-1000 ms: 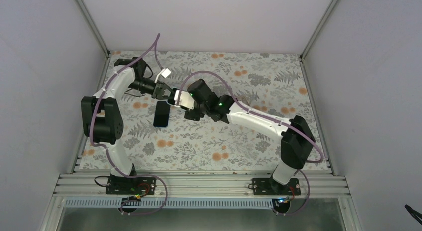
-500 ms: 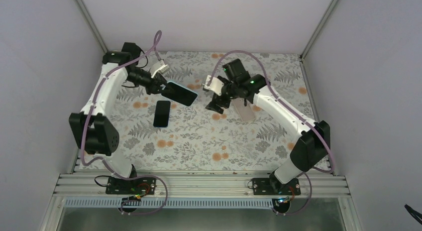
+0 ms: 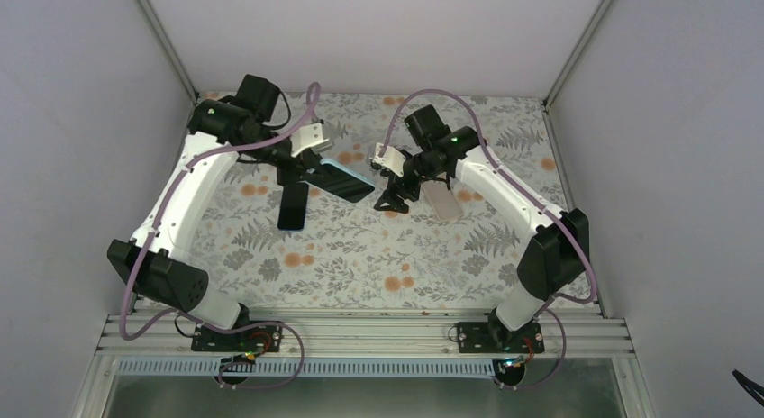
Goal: Take the phone out of the phone case
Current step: Pick up the phone at the center of the board, then remove the phone case from the phone.
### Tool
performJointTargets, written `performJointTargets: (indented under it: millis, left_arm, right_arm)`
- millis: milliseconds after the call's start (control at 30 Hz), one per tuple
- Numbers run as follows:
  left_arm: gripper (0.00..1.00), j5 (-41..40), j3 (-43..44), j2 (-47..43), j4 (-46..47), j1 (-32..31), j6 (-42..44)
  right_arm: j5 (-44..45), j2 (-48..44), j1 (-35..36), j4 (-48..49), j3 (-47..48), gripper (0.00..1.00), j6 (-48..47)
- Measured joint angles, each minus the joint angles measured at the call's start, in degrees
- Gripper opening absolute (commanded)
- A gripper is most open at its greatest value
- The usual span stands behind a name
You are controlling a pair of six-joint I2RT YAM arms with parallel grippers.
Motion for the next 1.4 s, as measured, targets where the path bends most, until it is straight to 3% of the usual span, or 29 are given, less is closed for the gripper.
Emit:
performJointTargets:
  millis: [700,1400]
  left_arm:
    - [0.02,-5.27,-2.05,-2.51,1.33,-6.73,-1.75]
    - [0.02,-10.49,-6.27,-6.86,7.63,-12.13,-1.7]
  right_arm:
    - [-0.24,6.45,-0.11,-2.47,3.87,1.0,-0.87]
    - [-1.68,10.01,-2.32,-9.11,9.44,1.0,-9.68]
